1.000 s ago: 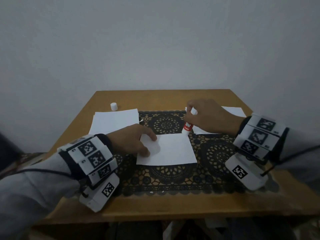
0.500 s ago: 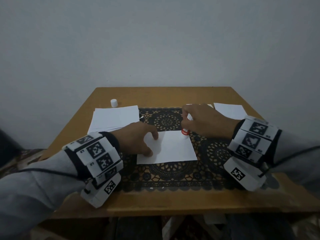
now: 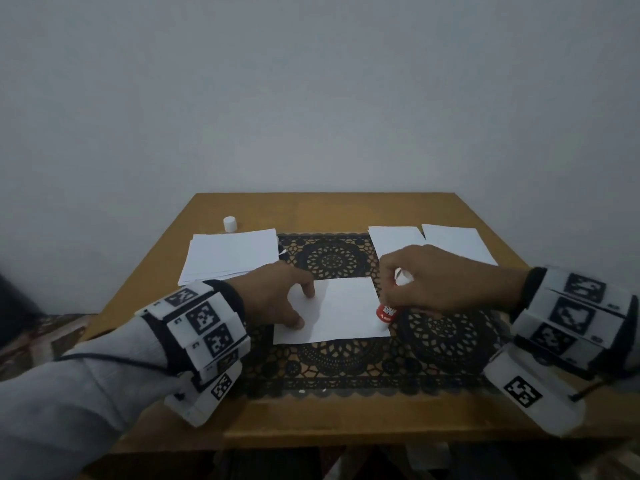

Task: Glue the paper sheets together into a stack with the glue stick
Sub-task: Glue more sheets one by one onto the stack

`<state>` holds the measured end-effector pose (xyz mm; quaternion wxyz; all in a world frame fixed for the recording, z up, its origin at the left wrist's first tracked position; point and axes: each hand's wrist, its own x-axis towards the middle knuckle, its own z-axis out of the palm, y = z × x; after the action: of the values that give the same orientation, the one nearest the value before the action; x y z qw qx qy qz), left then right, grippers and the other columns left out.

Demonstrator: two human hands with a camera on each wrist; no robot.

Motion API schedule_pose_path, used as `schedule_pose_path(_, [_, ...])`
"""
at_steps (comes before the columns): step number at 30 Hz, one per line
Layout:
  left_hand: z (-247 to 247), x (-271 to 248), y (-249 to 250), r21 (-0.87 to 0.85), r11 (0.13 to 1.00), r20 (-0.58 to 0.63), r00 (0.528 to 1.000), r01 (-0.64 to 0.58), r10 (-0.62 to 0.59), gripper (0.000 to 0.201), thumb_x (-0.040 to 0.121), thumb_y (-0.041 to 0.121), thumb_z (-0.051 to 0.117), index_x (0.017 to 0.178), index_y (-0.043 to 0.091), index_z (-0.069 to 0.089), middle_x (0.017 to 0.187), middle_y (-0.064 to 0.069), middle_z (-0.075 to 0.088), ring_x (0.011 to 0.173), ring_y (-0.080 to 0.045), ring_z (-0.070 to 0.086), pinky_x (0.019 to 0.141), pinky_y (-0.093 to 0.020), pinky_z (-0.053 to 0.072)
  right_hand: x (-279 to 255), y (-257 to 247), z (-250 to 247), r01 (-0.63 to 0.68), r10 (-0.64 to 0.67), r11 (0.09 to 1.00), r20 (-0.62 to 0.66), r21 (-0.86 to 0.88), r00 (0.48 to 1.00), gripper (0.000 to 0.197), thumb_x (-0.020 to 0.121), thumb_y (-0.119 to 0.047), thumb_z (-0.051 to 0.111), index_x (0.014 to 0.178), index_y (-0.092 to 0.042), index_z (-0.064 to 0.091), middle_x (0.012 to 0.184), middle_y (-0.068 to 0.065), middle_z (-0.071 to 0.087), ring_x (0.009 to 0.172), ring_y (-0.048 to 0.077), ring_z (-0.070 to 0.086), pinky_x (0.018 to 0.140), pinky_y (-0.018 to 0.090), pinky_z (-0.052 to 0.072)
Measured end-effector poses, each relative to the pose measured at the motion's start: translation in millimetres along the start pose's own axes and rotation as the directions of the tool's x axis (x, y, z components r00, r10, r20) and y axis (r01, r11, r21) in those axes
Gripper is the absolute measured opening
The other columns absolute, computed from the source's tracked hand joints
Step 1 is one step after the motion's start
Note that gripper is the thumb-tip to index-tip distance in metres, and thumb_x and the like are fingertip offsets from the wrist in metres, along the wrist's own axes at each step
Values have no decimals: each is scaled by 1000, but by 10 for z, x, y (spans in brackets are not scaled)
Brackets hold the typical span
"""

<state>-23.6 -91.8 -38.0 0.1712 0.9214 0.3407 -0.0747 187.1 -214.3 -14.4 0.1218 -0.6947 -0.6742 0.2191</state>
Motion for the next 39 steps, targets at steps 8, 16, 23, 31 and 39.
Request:
schedule_pose_path(8, [-51,19,15,-5,1000,29,1000,9,-9,47,77,31,77,120,28,56,118,2,45,108,-17,46,86,-26,38,-134,138,-581,25,-22,994,-29,109,999,18,93,-20,61,107,-29,66,90,-5,72,84,13,68,77,28,57])
schedule_pose_path(16, [-76,61,31,26,1000,73,997,-7,5,47,77,34,76,118,31,53,108,7,40,101,-14,44,82,-27,40,774,167,-395,-54,214,844,-244,533,946,22,102,-18,46,120,-5,48,95,15,69,89,27,69,84,40,56])
schedule_pose_path(23, [-90,104,3,21,999,93,995,-37,35,46,79,36,74,119,32,51,109,8,40,100,-13,44,77,-22,37,1612,278,-311,-87,254,914,-392,397,884,22,88,-17,67,104,-12,52,101,9,63,88,22,61,81,37,51])
schedule_pose_path(31, [-80,122,-48,-16,997,80,994,-73,74,44,79,38,73,117,34,51,111,10,41,103,-11,44,78,-19,36,1937,549,-221,-237,232,970,-454,46,860,39,78,-27,77,110,-14,58,112,6,64,91,20,55,78,30,40])
schedule_pose_path(39, [-60,138,-68,-19,998,85,994,-66,68,45,79,38,74,118,34,52,107,11,39,101,-11,43,76,-19,35,1912,536,-254,-301,299,952,-417,64,858,47,75,-30,80,113,-11,61,110,7,65,92,22,59,74,30,41])
